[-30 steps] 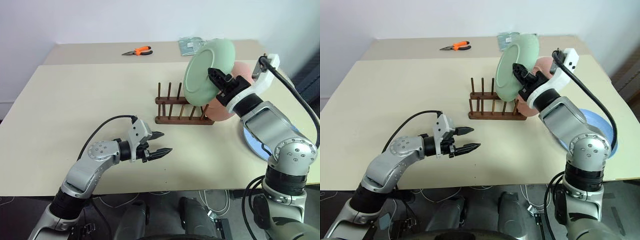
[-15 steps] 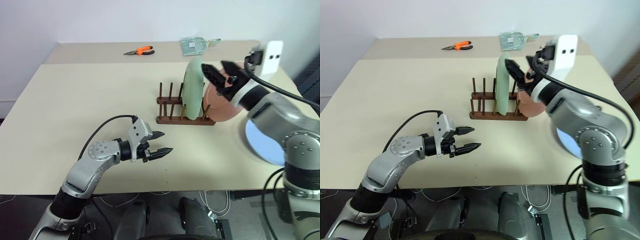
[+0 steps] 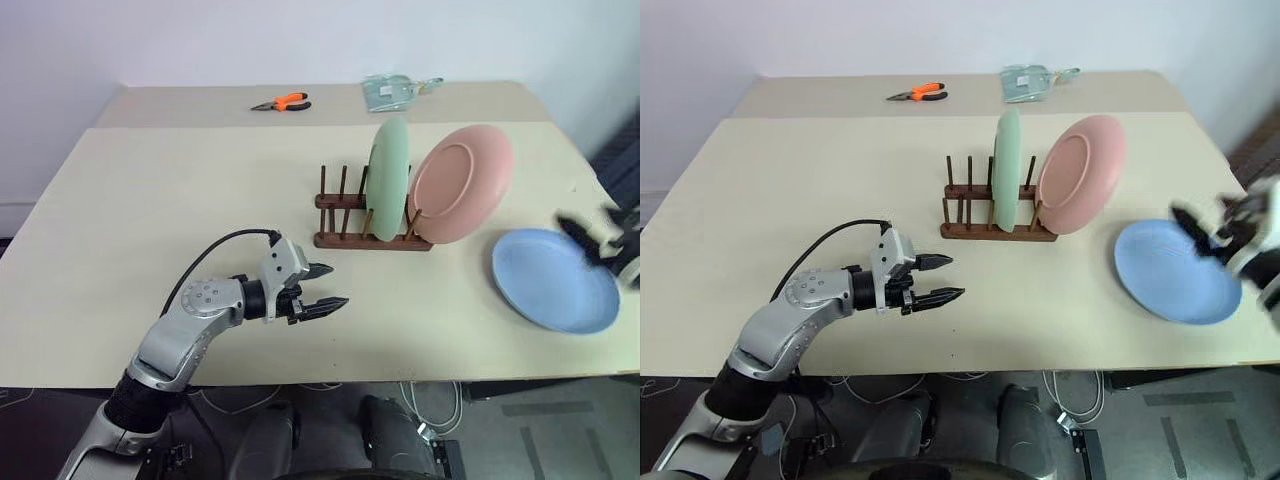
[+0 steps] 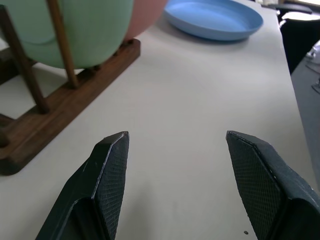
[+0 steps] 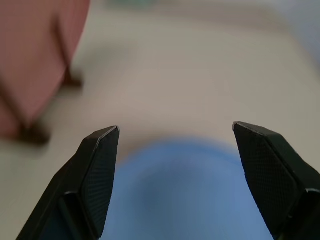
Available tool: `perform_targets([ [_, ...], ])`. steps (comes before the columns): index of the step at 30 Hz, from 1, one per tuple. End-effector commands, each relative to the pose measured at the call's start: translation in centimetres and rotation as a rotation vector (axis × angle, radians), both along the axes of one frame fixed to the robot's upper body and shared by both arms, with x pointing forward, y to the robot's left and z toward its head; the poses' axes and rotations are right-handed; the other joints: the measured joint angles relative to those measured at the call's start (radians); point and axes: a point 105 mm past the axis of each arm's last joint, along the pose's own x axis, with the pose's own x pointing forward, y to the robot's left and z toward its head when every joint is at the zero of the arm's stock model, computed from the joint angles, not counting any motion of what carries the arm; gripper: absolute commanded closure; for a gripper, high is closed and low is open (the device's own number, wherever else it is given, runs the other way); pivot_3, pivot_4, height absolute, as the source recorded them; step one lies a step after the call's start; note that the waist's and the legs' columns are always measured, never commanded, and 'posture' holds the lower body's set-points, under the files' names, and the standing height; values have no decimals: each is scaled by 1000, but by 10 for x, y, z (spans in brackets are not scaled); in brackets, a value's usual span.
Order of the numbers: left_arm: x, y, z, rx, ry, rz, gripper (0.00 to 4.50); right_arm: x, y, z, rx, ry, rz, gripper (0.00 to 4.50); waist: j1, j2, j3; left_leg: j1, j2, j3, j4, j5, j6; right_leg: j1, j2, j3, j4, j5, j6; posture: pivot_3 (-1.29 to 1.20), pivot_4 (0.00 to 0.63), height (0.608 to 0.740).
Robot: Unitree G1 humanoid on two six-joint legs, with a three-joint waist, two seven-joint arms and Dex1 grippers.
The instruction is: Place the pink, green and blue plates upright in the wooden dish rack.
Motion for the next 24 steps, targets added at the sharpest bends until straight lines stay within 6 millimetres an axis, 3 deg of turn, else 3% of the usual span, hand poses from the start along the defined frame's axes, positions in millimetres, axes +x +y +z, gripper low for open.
perform_targets([
  [1,-1,-3,8,-10,-41,-24,1314,-5,37,-9,-88,28,139,813,-7,0,0,0,0,0,0,0,0,0,0,0,0,0,0,0,150,740],
  [5,-3,-4,11,-21,-42,-37,1314,0,33,-54,-159,150,53,813,-7,-4,0,0,0,-2,0,0,0,0,0,-2,-1,0,0,0,150,740],
  [6,-4,-4,12,-26,-43,-41,1314,1,29,-58,-187,162,36,1040,-5,-4,0,-1,0,-2,0,0,0,0,0,-2,-1,0,0,0,150,740],
  [8,-5,-4,14,-35,-44,-44,1314,3,26,-62,-202,169,18,1690,3,-4,0,-1,-1,-3,0,0,0,0,-1,-1,-1,0,0,0,150,740],
  [13,-6,-4,14,-39,-45,-39,1314,13,17,-52,-211,120,-49,4229,14,-5,1,-1,-1,-2,1,0,0,0,-1,-1,-1,0,0,0,150,740],
  [14,-6,-4,14,-38,-45,-38,1314,16,14,-46,-216,96,-70,4490,14,-5,1,-1,-1,-3,1,0,0,0,-1,-2,-1,0,0,0,150,740],
  [16,-6,-4,14,-37,-46,-38,1314,21,10,-35,-214,48,-104,4490,13,-5,1,-1,-1,-2,1,0,0,0,-1,-2,-1,0,0,0,150,740],
  [21,-4,-3,15,-36,-49,-33,1314,41,-4,44,-123,-296,-262,4490,12,-4,1,-1,-1,-2,0,0,0,-1,0,-1,-1,0,0,0,150,740],
  [24,-3,-4,15,-38,-52,-31,1314,45,14,123,48,-595,-213,4490,9,-3,2,-1,-1,-3,0,0,0,0,0,-2,-1,0,0,0,150,740],
])
